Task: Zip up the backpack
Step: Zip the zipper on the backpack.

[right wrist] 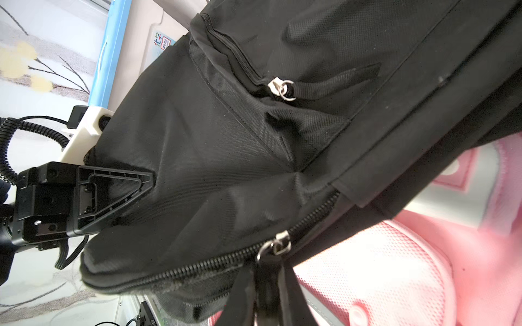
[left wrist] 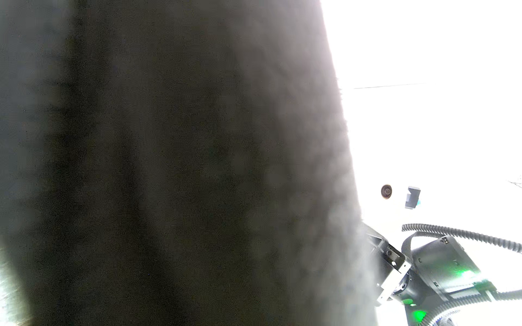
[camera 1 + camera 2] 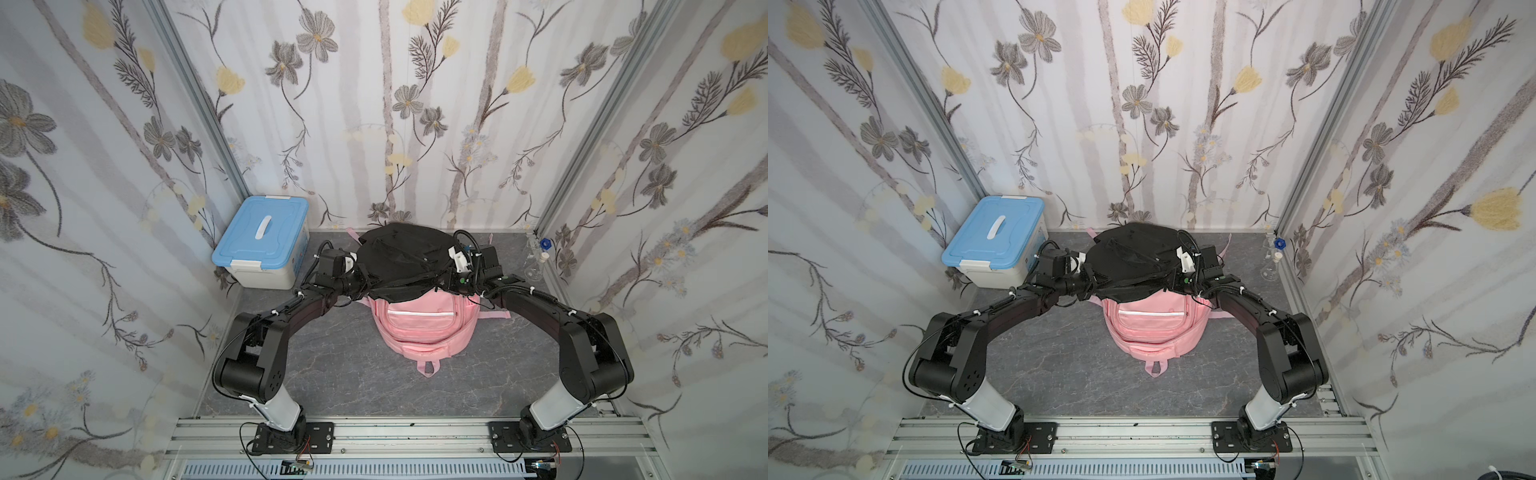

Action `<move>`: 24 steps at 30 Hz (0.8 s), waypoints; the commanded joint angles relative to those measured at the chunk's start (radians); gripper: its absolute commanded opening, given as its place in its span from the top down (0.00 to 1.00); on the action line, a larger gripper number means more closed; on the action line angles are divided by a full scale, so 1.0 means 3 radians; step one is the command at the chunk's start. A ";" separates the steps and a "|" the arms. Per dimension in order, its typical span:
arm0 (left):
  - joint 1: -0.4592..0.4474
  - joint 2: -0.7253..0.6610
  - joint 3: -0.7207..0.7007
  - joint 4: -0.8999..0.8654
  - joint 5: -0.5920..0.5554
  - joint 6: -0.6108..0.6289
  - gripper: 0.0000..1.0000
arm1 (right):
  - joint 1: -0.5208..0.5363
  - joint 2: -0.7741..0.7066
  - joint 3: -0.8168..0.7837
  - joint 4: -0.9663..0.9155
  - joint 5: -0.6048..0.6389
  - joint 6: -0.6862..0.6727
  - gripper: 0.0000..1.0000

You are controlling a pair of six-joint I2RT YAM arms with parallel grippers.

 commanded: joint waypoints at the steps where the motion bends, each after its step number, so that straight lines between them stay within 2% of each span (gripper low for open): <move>1: 0.0001 -0.0009 -0.0003 0.0103 0.0117 0.0024 1.00 | -0.0020 -0.0085 0.0029 -0.0059 0.0027 -0.0027 0.89; 8: 0.0004 -0.0005 -0.0033 0.0138 0.0090 0.0018 1.00 | -0.0083 -0.0240 0.0034 -0.0207 -0.0014 0.0003 1.00; 15: -0.0001 -0.0025 -0.0090 0.0105 -0.0006 0.0074 1.00 | -0.0142 -0.0254 0.0217 -0.0706 0.0007 -0.0122 1.00; 17: -0.0001 -0.0031 -0.0085 0.0050 -0.0045 0.0119 1.00 | -0.0147 -0.0255 0.0293 -0.0846 -0.0056 -0.0180 0.96; 21: 0.0001 -0.0027 -0.0130 0.0080 -0.0131 0.0133 1.00 | -0.0147 -0.0263 0.0447 -0.1216 -0.0070 -0.0307 1.00; 24: -0.0002 0.0006 -0.0156 0.0183 -0.0116 0.0076 1.00 | -0.0147 -0.0286 0.0428 -0.1258 -0.0091 -0.0336 1.00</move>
